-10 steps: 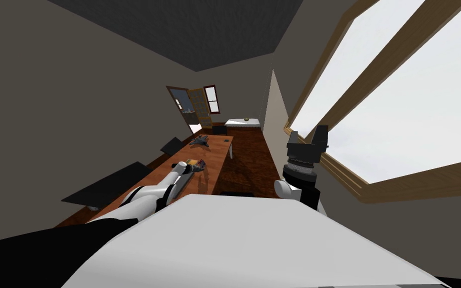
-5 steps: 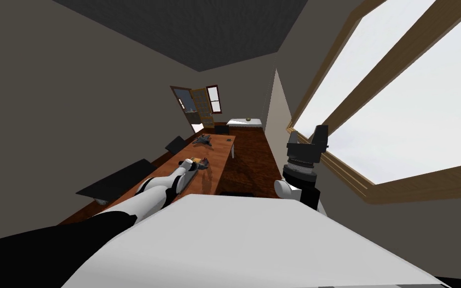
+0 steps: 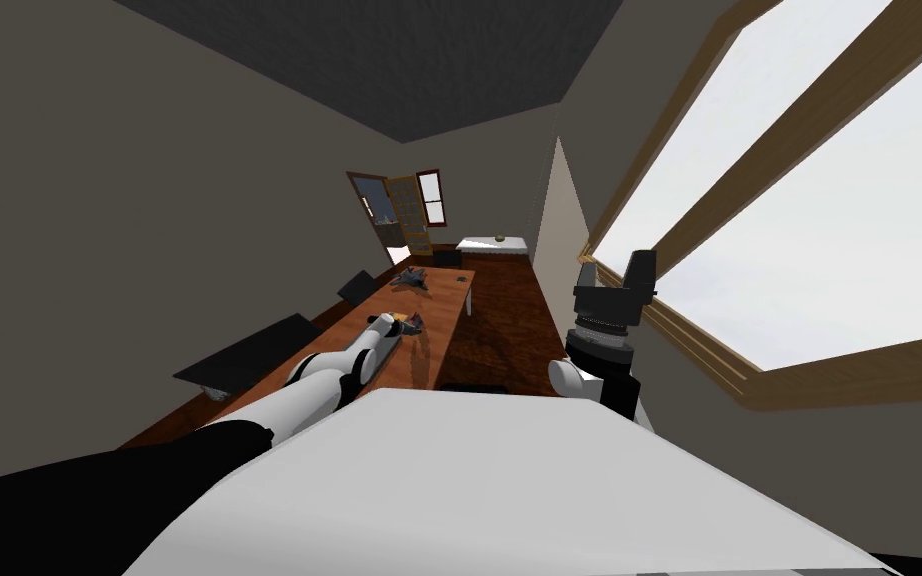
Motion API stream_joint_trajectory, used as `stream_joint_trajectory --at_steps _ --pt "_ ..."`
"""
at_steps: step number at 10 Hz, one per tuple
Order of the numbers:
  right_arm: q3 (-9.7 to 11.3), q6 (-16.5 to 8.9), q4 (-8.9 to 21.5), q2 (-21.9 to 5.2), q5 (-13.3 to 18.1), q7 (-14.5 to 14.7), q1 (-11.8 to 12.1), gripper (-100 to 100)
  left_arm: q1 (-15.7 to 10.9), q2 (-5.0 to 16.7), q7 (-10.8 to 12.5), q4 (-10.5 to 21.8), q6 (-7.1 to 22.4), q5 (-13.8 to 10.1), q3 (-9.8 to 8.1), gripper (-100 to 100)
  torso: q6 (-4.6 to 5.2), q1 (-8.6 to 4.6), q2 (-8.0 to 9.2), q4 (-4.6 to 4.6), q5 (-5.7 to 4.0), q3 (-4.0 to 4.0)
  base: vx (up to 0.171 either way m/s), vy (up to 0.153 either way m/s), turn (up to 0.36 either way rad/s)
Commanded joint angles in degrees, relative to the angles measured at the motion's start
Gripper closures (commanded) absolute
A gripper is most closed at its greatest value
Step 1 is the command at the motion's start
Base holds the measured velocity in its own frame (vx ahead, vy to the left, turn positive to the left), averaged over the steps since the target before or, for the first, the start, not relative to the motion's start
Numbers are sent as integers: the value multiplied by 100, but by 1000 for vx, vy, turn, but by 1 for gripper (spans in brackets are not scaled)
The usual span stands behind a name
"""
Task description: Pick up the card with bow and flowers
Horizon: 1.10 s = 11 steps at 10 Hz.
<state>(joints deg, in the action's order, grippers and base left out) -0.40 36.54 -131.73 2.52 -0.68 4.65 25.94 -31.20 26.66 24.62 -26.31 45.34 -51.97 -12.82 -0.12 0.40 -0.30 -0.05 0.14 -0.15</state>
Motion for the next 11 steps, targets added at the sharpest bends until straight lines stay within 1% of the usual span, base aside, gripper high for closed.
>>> stream_joint_trajectory --at_steps 1,2,4,5,6,7,8,9,10,11 --pt "0 0 0 0 0 0 0 0 -14 -60 -2 9 -41 227 -29 -100 0 0 0 0 0 0 -20 31 -13" --pt "0 0 0 0 0 0 0 0 -307 -320 154 133 -101 434 -178 -100 -1 -7 -3 -1 -1 -2 -39 68 103" --pt "0 0 0 0 0 0 0 0 -307 -336 154 133 -101 713 -178 -100 -2 6 2 -1 2 1 -29 58 17" --pt "0 0 0 0 0 0 0 0 -599 -600 310 258 -162 890 -327 -100 -1 -3 -2 -1 0 -1 -41 70 91" --pt "0 0 0 0 0 0 0 0 -599 -612 310 258 -162 1124 -327 -100 -1 3 2 0 0 1 -43 57 51" --pt "0 0 0 0 0 0 0 0 -599 -612 310 80 -162 1200 -327 -100 -2 0 4 0 1 2 -22 25 -1" --pt "0 0 0 0 0 0 0 0 -599 -612 310 79 -162 1200 -327 -100 0 -9 -1 0 -2 0 -2 10 -10" --pt "0 0 0 0 0 0 0 0 -599 -612 310 258 -162 1200 -327 -100 -1 -16 -8 -2 -3 -4 0 0 0" --pt "1 0 0 1 0 0 0 0 -613 -613 315 201 -168 1196 -326 -100 -1 -20 -11 -4 -4 -7 0 0 0" --pt "1 0 0 1 0 0 0 0 -618 -614 304 226 -180 1196 -327 100 -1 -21 -12 -3 -4 -7 0 0 0"
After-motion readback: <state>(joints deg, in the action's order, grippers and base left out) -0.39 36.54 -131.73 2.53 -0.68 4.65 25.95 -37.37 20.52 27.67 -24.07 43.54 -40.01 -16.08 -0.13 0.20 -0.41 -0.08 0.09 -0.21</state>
